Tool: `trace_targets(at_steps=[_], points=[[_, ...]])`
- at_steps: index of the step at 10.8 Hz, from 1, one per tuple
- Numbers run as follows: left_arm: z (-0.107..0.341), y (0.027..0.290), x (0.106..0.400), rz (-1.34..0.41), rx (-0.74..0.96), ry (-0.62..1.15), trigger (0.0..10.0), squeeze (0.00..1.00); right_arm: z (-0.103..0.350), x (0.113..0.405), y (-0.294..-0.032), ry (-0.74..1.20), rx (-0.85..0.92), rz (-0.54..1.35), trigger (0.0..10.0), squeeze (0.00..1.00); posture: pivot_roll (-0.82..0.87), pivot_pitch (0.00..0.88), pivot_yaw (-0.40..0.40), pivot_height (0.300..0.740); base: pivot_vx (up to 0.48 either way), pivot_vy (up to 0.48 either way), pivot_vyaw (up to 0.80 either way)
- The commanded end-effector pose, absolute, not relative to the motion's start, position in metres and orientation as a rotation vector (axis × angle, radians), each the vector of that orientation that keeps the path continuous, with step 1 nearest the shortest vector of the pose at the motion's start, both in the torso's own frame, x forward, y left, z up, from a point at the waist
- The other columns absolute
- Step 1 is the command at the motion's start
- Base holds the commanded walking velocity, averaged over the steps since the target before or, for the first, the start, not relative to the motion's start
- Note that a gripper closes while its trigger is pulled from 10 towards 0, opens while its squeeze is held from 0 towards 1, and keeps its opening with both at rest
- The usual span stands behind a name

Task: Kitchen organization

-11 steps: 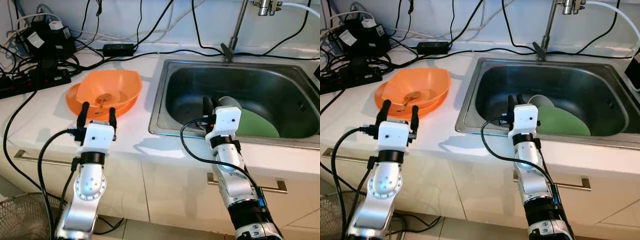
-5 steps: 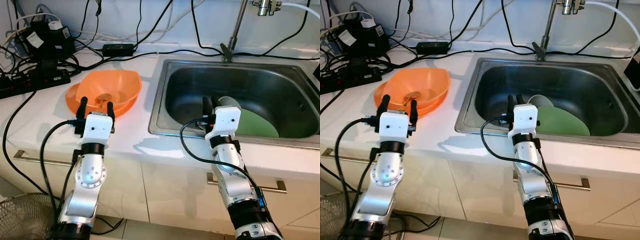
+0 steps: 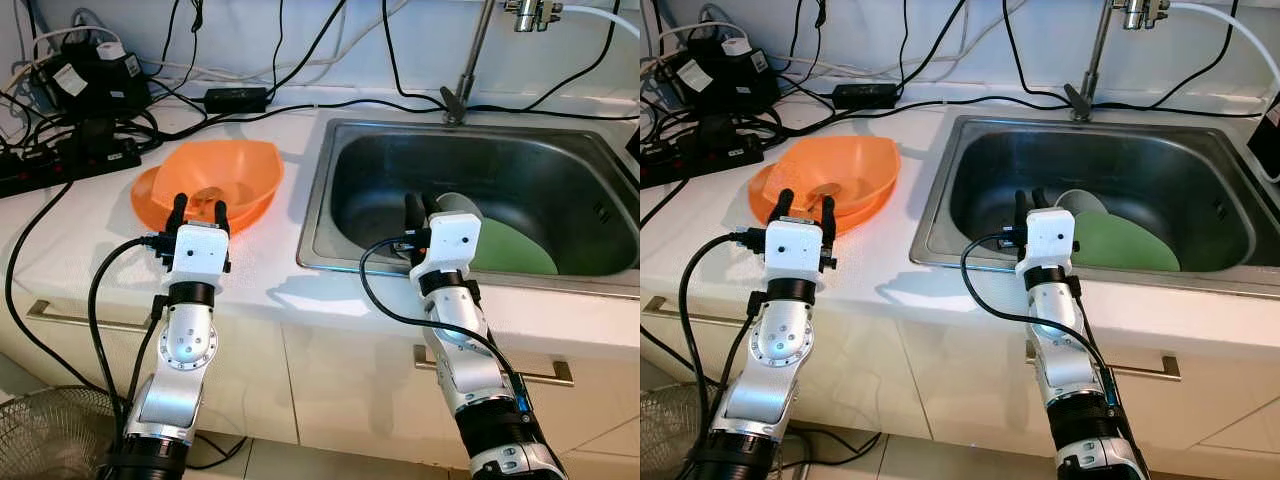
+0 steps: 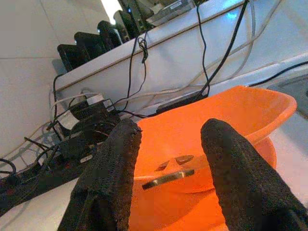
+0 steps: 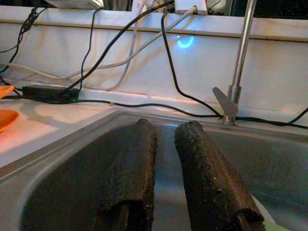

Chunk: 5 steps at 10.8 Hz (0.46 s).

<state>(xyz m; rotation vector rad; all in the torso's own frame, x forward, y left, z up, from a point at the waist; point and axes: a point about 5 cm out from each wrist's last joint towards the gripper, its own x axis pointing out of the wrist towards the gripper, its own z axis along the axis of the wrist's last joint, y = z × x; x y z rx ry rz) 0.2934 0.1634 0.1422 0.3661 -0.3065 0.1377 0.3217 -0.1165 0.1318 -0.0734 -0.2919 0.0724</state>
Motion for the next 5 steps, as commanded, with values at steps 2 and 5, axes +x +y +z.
trace_targets(at_steps=[2, 5], points=[[0.1432, 0.1644, 0.2955, 0.155, 0.358, -0.313, 0.0, 0.00, 0.1252, 0.3218, -0.1134, -0.258, -0.078, 0.081, 10.0, 0.00, 0.10, 0.000, 0.045, 0.740, 0.000, 0.000, 0.00], [0.1440, 0.1646, 0.2956, 0.162, 0.359, -0.319, 0.0, 0.00, 0.1255, 0.3221, -0.1132, -0.259, -0.079, 0.083, 10.0, 0.00, 0.10, 0.000, 0.042, 0.740, 0.000, 0.000, 0.00]])
